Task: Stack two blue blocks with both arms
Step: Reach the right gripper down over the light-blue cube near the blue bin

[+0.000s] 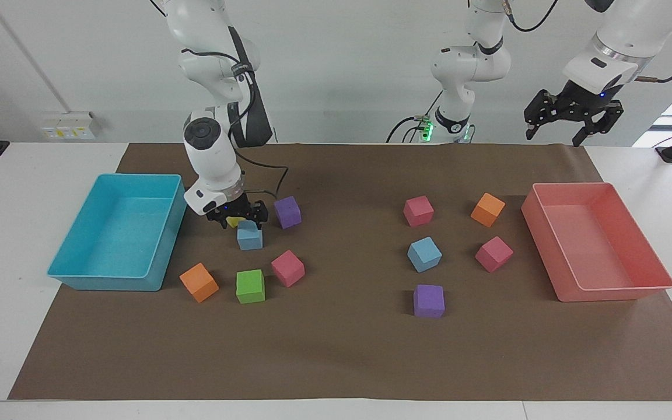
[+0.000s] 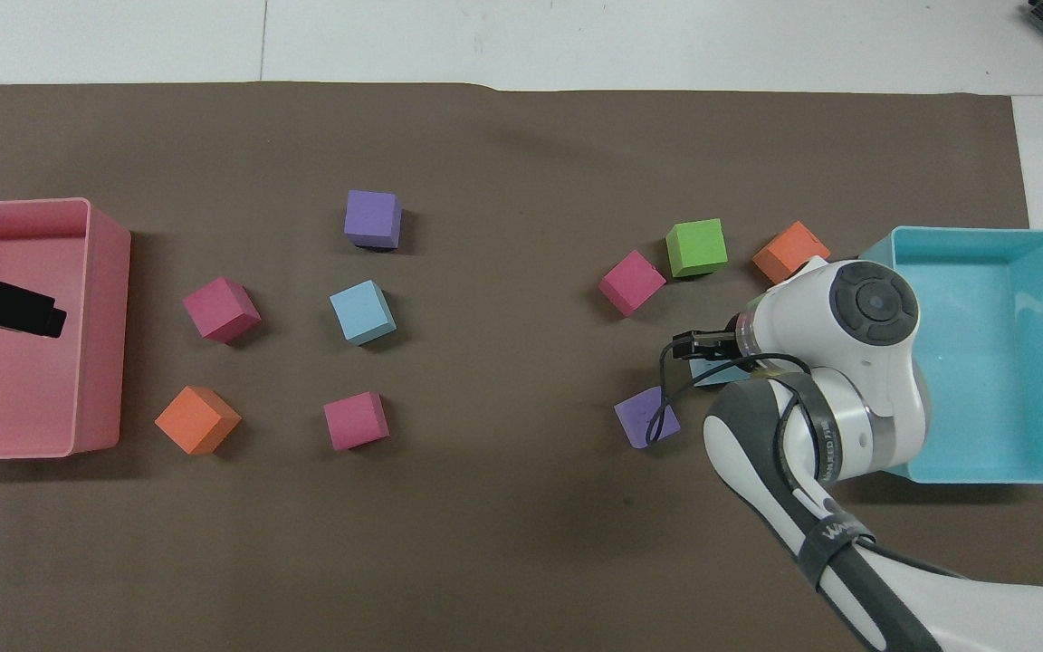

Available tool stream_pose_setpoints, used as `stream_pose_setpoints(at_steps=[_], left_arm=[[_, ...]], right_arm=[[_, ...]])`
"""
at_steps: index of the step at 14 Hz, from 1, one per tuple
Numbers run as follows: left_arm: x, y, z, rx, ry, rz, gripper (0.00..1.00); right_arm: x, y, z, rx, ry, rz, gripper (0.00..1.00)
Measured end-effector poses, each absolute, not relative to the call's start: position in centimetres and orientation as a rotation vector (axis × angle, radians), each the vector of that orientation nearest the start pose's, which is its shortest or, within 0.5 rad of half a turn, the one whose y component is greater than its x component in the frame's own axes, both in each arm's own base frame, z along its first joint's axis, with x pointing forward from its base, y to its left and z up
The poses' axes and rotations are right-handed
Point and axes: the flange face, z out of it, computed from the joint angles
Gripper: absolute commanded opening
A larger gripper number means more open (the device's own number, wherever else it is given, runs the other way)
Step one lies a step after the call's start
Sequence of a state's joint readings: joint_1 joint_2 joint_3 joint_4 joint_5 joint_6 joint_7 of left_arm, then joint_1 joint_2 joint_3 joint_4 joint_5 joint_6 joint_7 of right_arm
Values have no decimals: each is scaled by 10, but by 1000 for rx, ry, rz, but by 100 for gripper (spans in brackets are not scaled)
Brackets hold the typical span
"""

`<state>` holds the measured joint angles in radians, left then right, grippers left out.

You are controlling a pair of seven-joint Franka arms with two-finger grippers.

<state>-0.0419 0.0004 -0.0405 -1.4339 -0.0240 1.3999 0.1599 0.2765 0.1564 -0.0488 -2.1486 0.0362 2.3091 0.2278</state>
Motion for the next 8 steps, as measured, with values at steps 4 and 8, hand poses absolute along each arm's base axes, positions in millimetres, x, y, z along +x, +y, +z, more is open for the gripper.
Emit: stream_pose_setpoints(at_steps=[4, 8], left_arm=[[534, -47, 673, -3142, 389, 53, 100], [534, -48, 673, -3142, 390, 53, 100]], right_arm=[[540, 124, 320, -3126, 36, 25, 100], [535, 119, 311, -3128, 44, 28, 100]])
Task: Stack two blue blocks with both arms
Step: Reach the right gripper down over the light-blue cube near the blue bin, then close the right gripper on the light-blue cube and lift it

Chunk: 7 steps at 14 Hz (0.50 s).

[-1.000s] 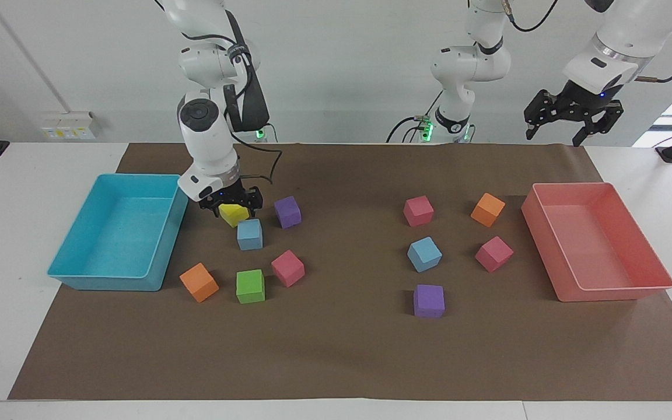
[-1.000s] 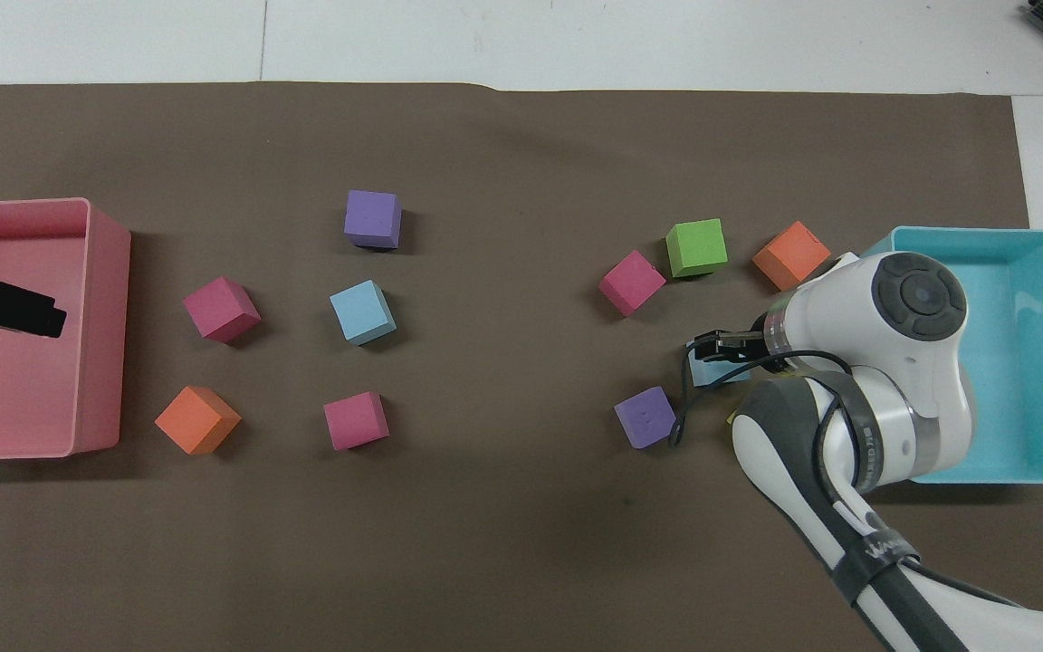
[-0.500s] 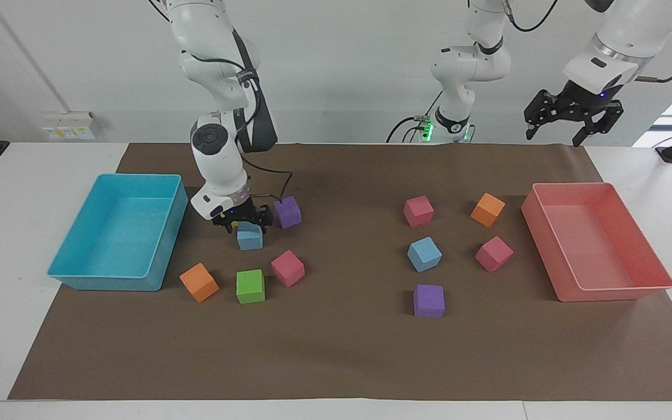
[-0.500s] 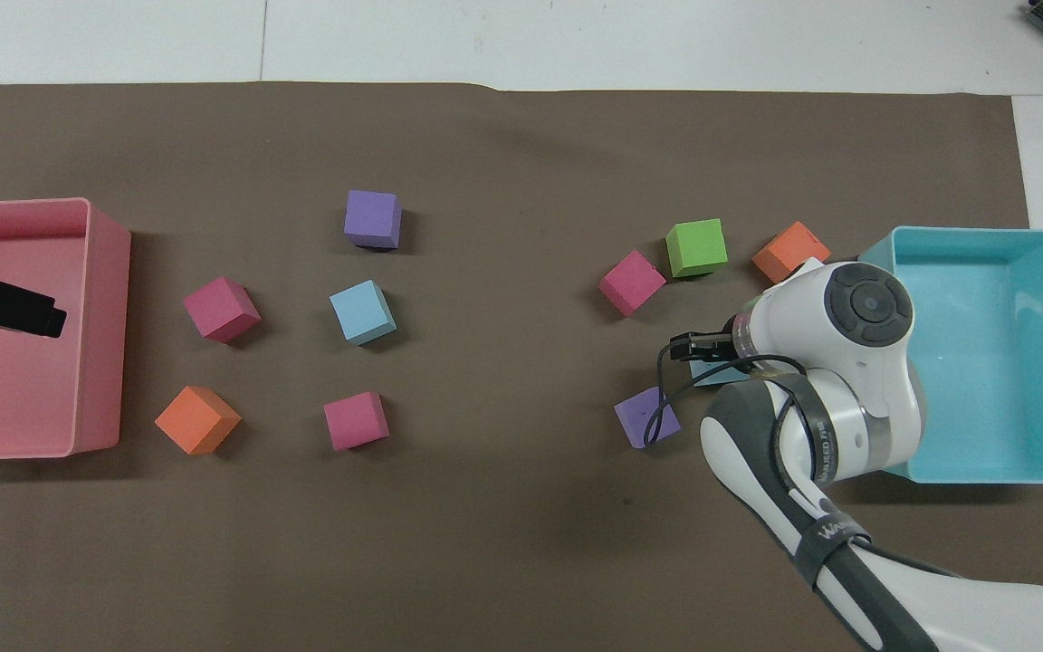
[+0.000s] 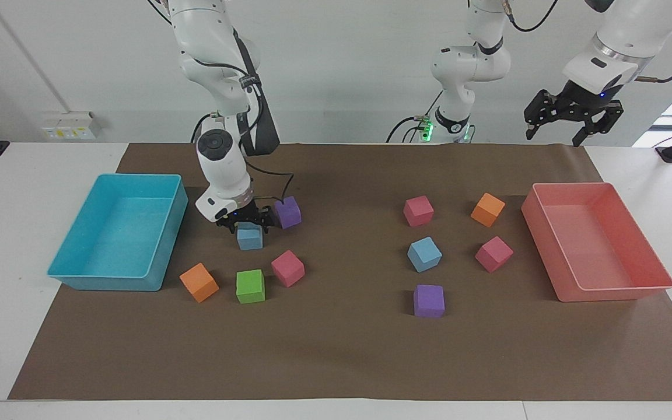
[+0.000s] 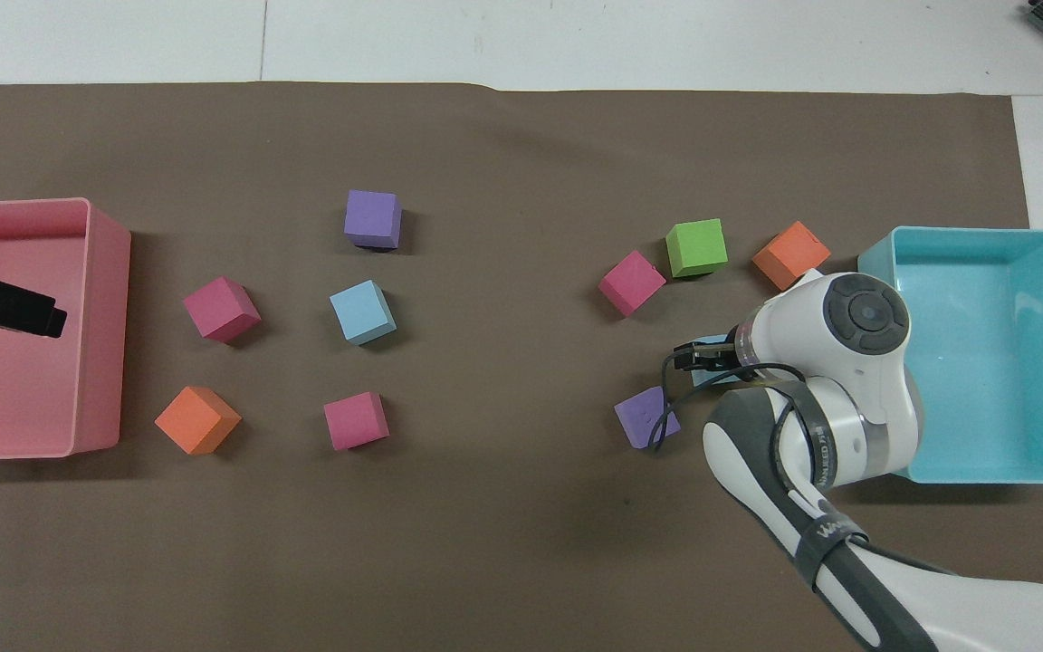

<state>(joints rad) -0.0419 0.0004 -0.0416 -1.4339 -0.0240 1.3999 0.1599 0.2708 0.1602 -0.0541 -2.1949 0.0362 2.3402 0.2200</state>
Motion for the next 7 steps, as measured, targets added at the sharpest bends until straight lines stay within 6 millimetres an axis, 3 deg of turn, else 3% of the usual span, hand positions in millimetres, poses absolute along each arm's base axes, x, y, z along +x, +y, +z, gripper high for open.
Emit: stream_pose_setpoints(at_steps=[4, 5, 7], left_arm=[[534, -46, 673, -3143, 387, 53, 100], [534, -45, 673, -3143, 384, 53, 100], [534, -43, 673, -3144, 377, 53, 100]], right_arm=[[533, 112, 305, -3128, 58, 28, 100], [533, 112, 305, -3128, 59, 29, 80], [532, 112, 304, -3128, 59, 30, 8]])
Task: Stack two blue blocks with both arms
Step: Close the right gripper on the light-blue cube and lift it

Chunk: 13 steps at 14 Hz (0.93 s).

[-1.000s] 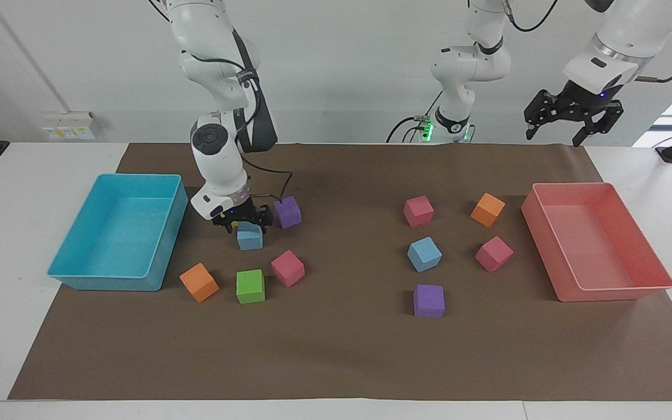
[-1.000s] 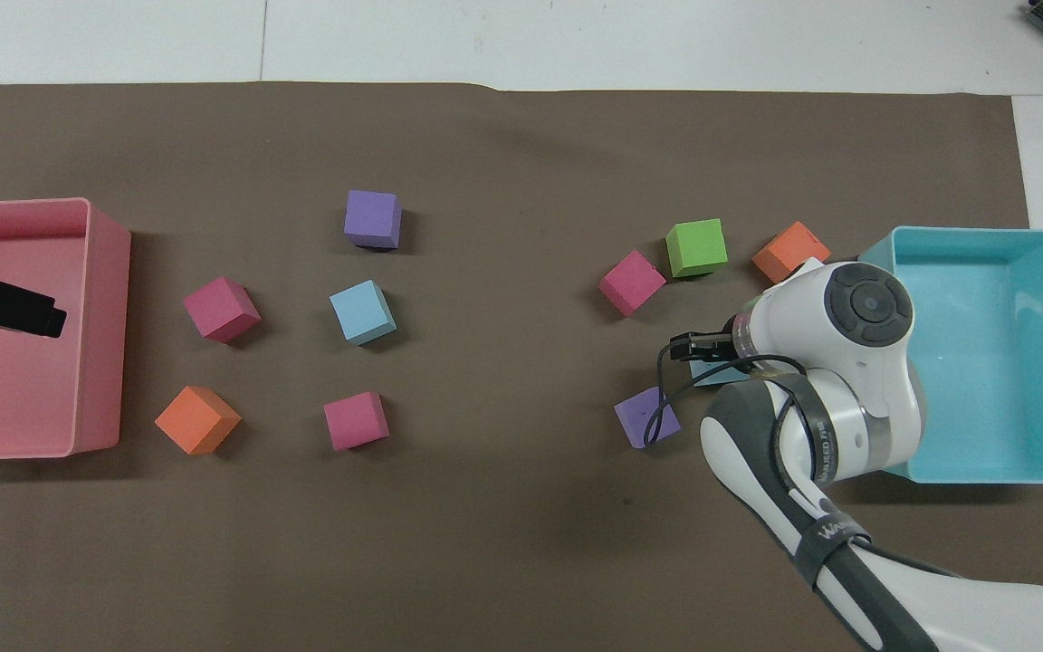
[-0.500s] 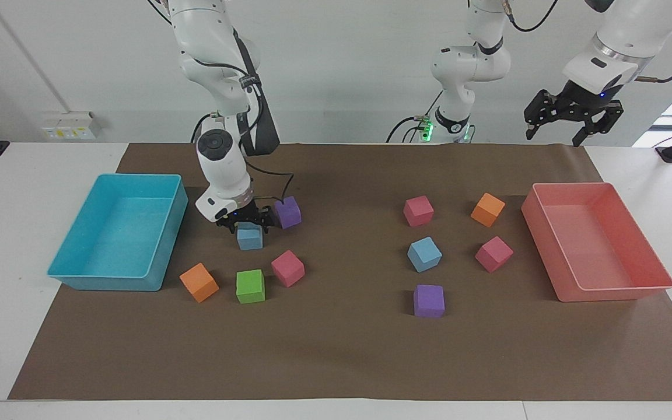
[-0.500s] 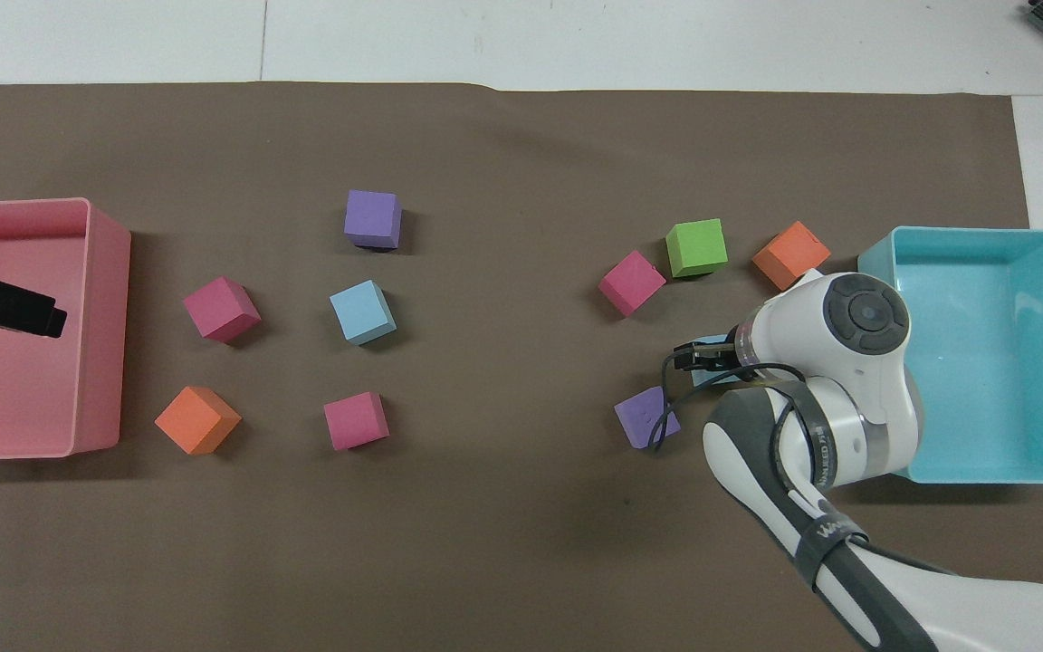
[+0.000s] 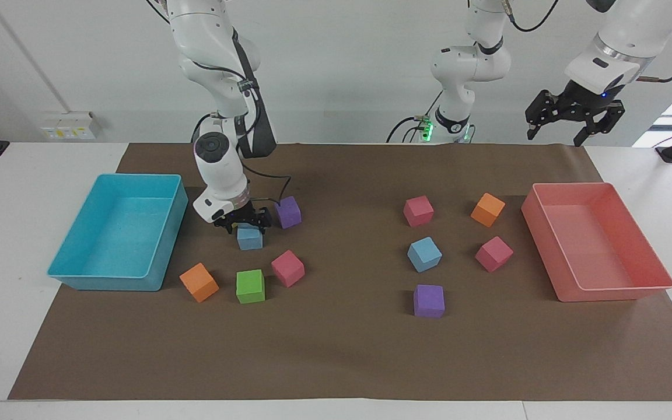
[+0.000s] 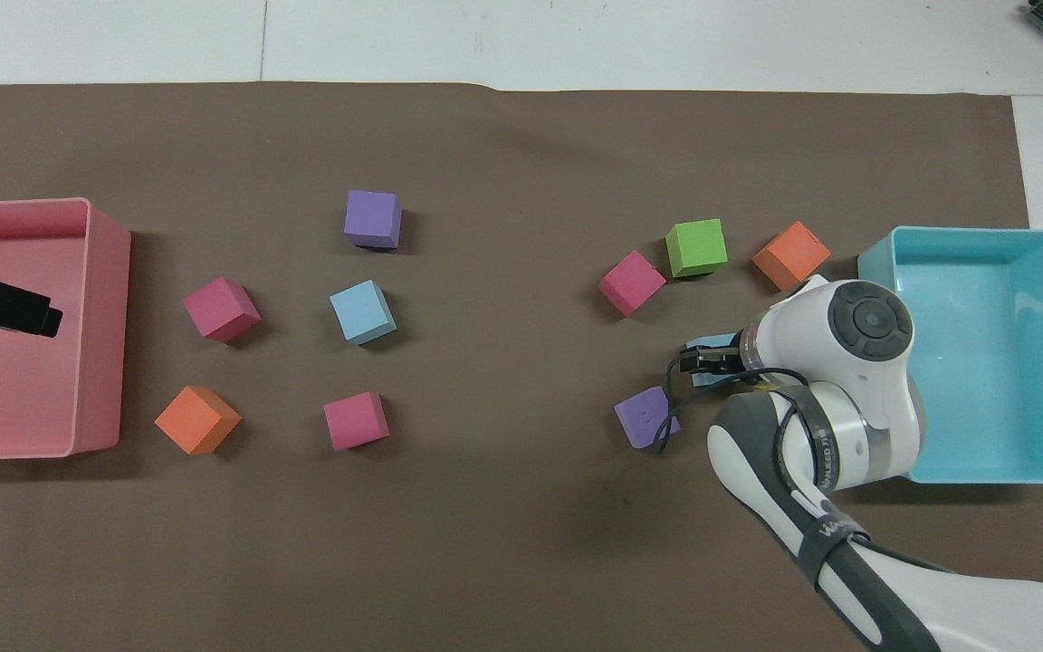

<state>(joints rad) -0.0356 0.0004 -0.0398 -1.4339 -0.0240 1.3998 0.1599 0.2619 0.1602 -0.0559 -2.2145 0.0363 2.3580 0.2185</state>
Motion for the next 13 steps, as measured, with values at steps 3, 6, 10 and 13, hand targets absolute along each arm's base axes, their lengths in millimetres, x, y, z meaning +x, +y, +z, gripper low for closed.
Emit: stream_pose_setpoints(at_steps=[3, 6, 10, 13], left_arm=[[534, -43, 673, -3144, 375, 53, 100], [534, -43, 673, -3144, 375, 53, 100], [534, -43, 673, -3144, 375, 53, 100], [534, -43, 673, -3144, 375, 53, 100]], right_arm=[[532, 112, 305, -3128, 59, 28, 0], [535, 112, 308, -3126, 59, 16, 0], [544, 114, 329, -3120, 57, -16, 0], [552, 119, 358, -3116, 50, -26, 0]])
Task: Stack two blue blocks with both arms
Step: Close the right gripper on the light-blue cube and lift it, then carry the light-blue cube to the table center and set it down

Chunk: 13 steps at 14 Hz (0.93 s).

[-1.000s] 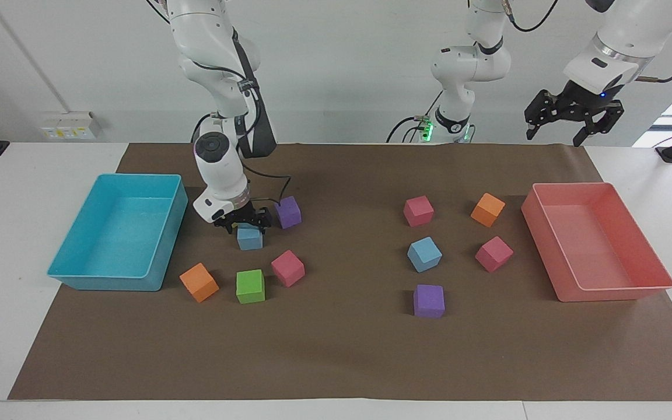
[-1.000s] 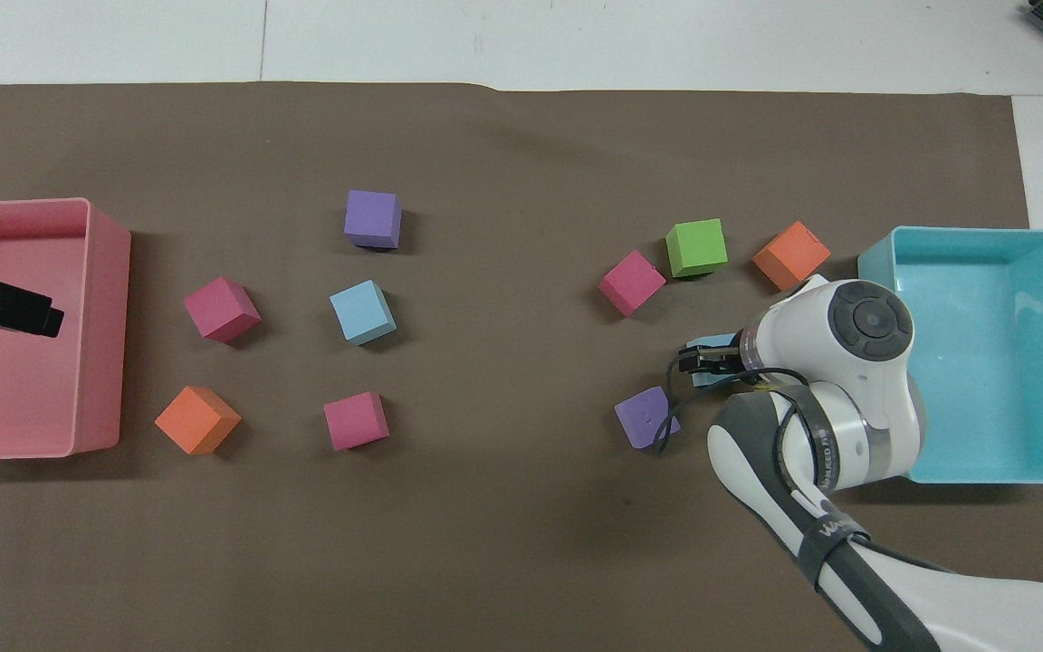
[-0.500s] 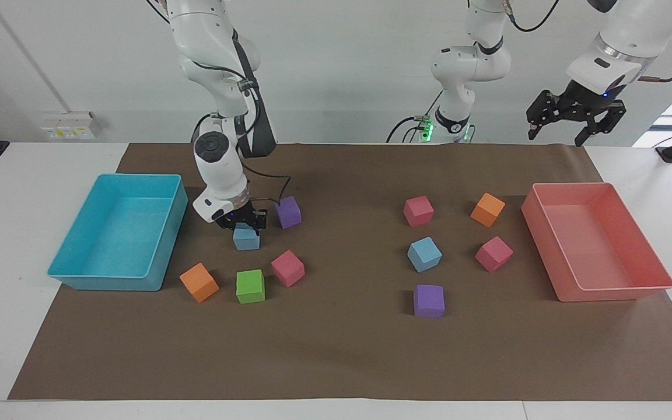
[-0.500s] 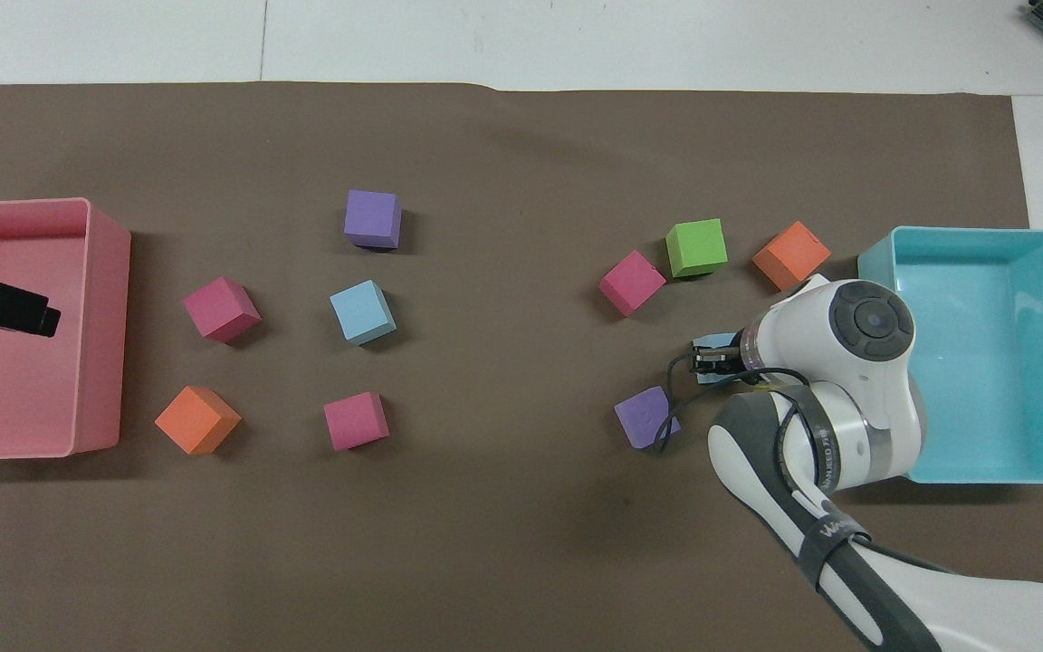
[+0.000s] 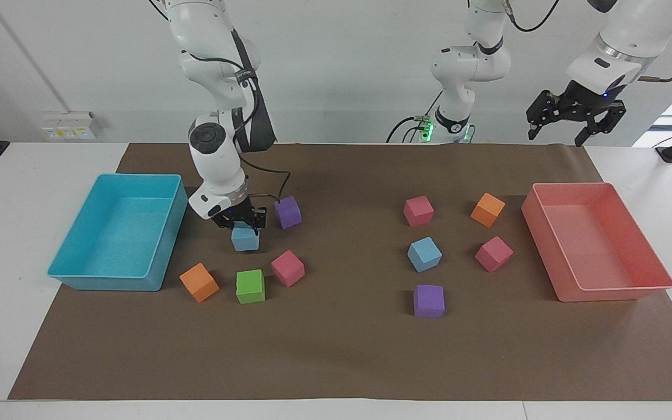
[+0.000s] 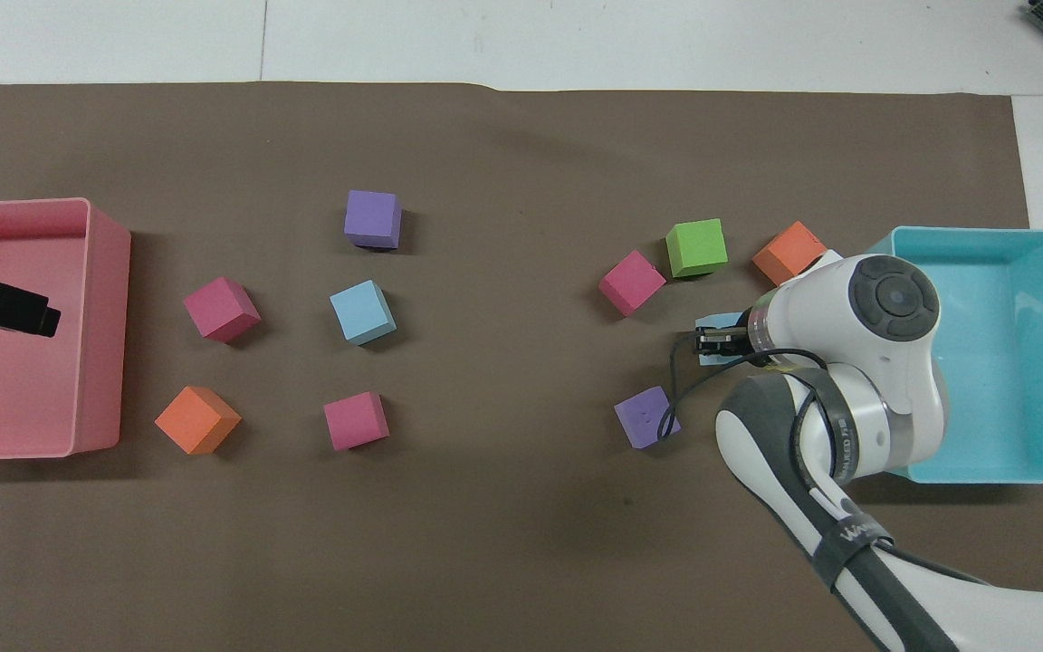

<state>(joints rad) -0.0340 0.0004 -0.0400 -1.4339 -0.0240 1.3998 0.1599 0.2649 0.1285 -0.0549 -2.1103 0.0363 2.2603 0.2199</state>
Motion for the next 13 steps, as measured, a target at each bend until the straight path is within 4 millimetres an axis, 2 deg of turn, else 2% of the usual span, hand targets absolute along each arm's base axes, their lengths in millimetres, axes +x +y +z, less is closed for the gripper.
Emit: stream_pose_setpoints(at_steps=[3, 5, 11, 13], left_arm=[[534, -43, 673, -3144, 376, 53, 100], [534, -43, 673, -3144, 376, 53, 100], [534, -43, 673, -3144, 375, 53, 100], [534, -43, 673, -3144, 375, 53, 100]], right_arm=[[563, 132, 398, -3111, 38, -33, 0], [565, 152, 417, -3107, 4, -51, 0], [575, 215, 449, -3099, 16, -66, 0], [573, 236, 447, -3101, 29, -56, 0]])
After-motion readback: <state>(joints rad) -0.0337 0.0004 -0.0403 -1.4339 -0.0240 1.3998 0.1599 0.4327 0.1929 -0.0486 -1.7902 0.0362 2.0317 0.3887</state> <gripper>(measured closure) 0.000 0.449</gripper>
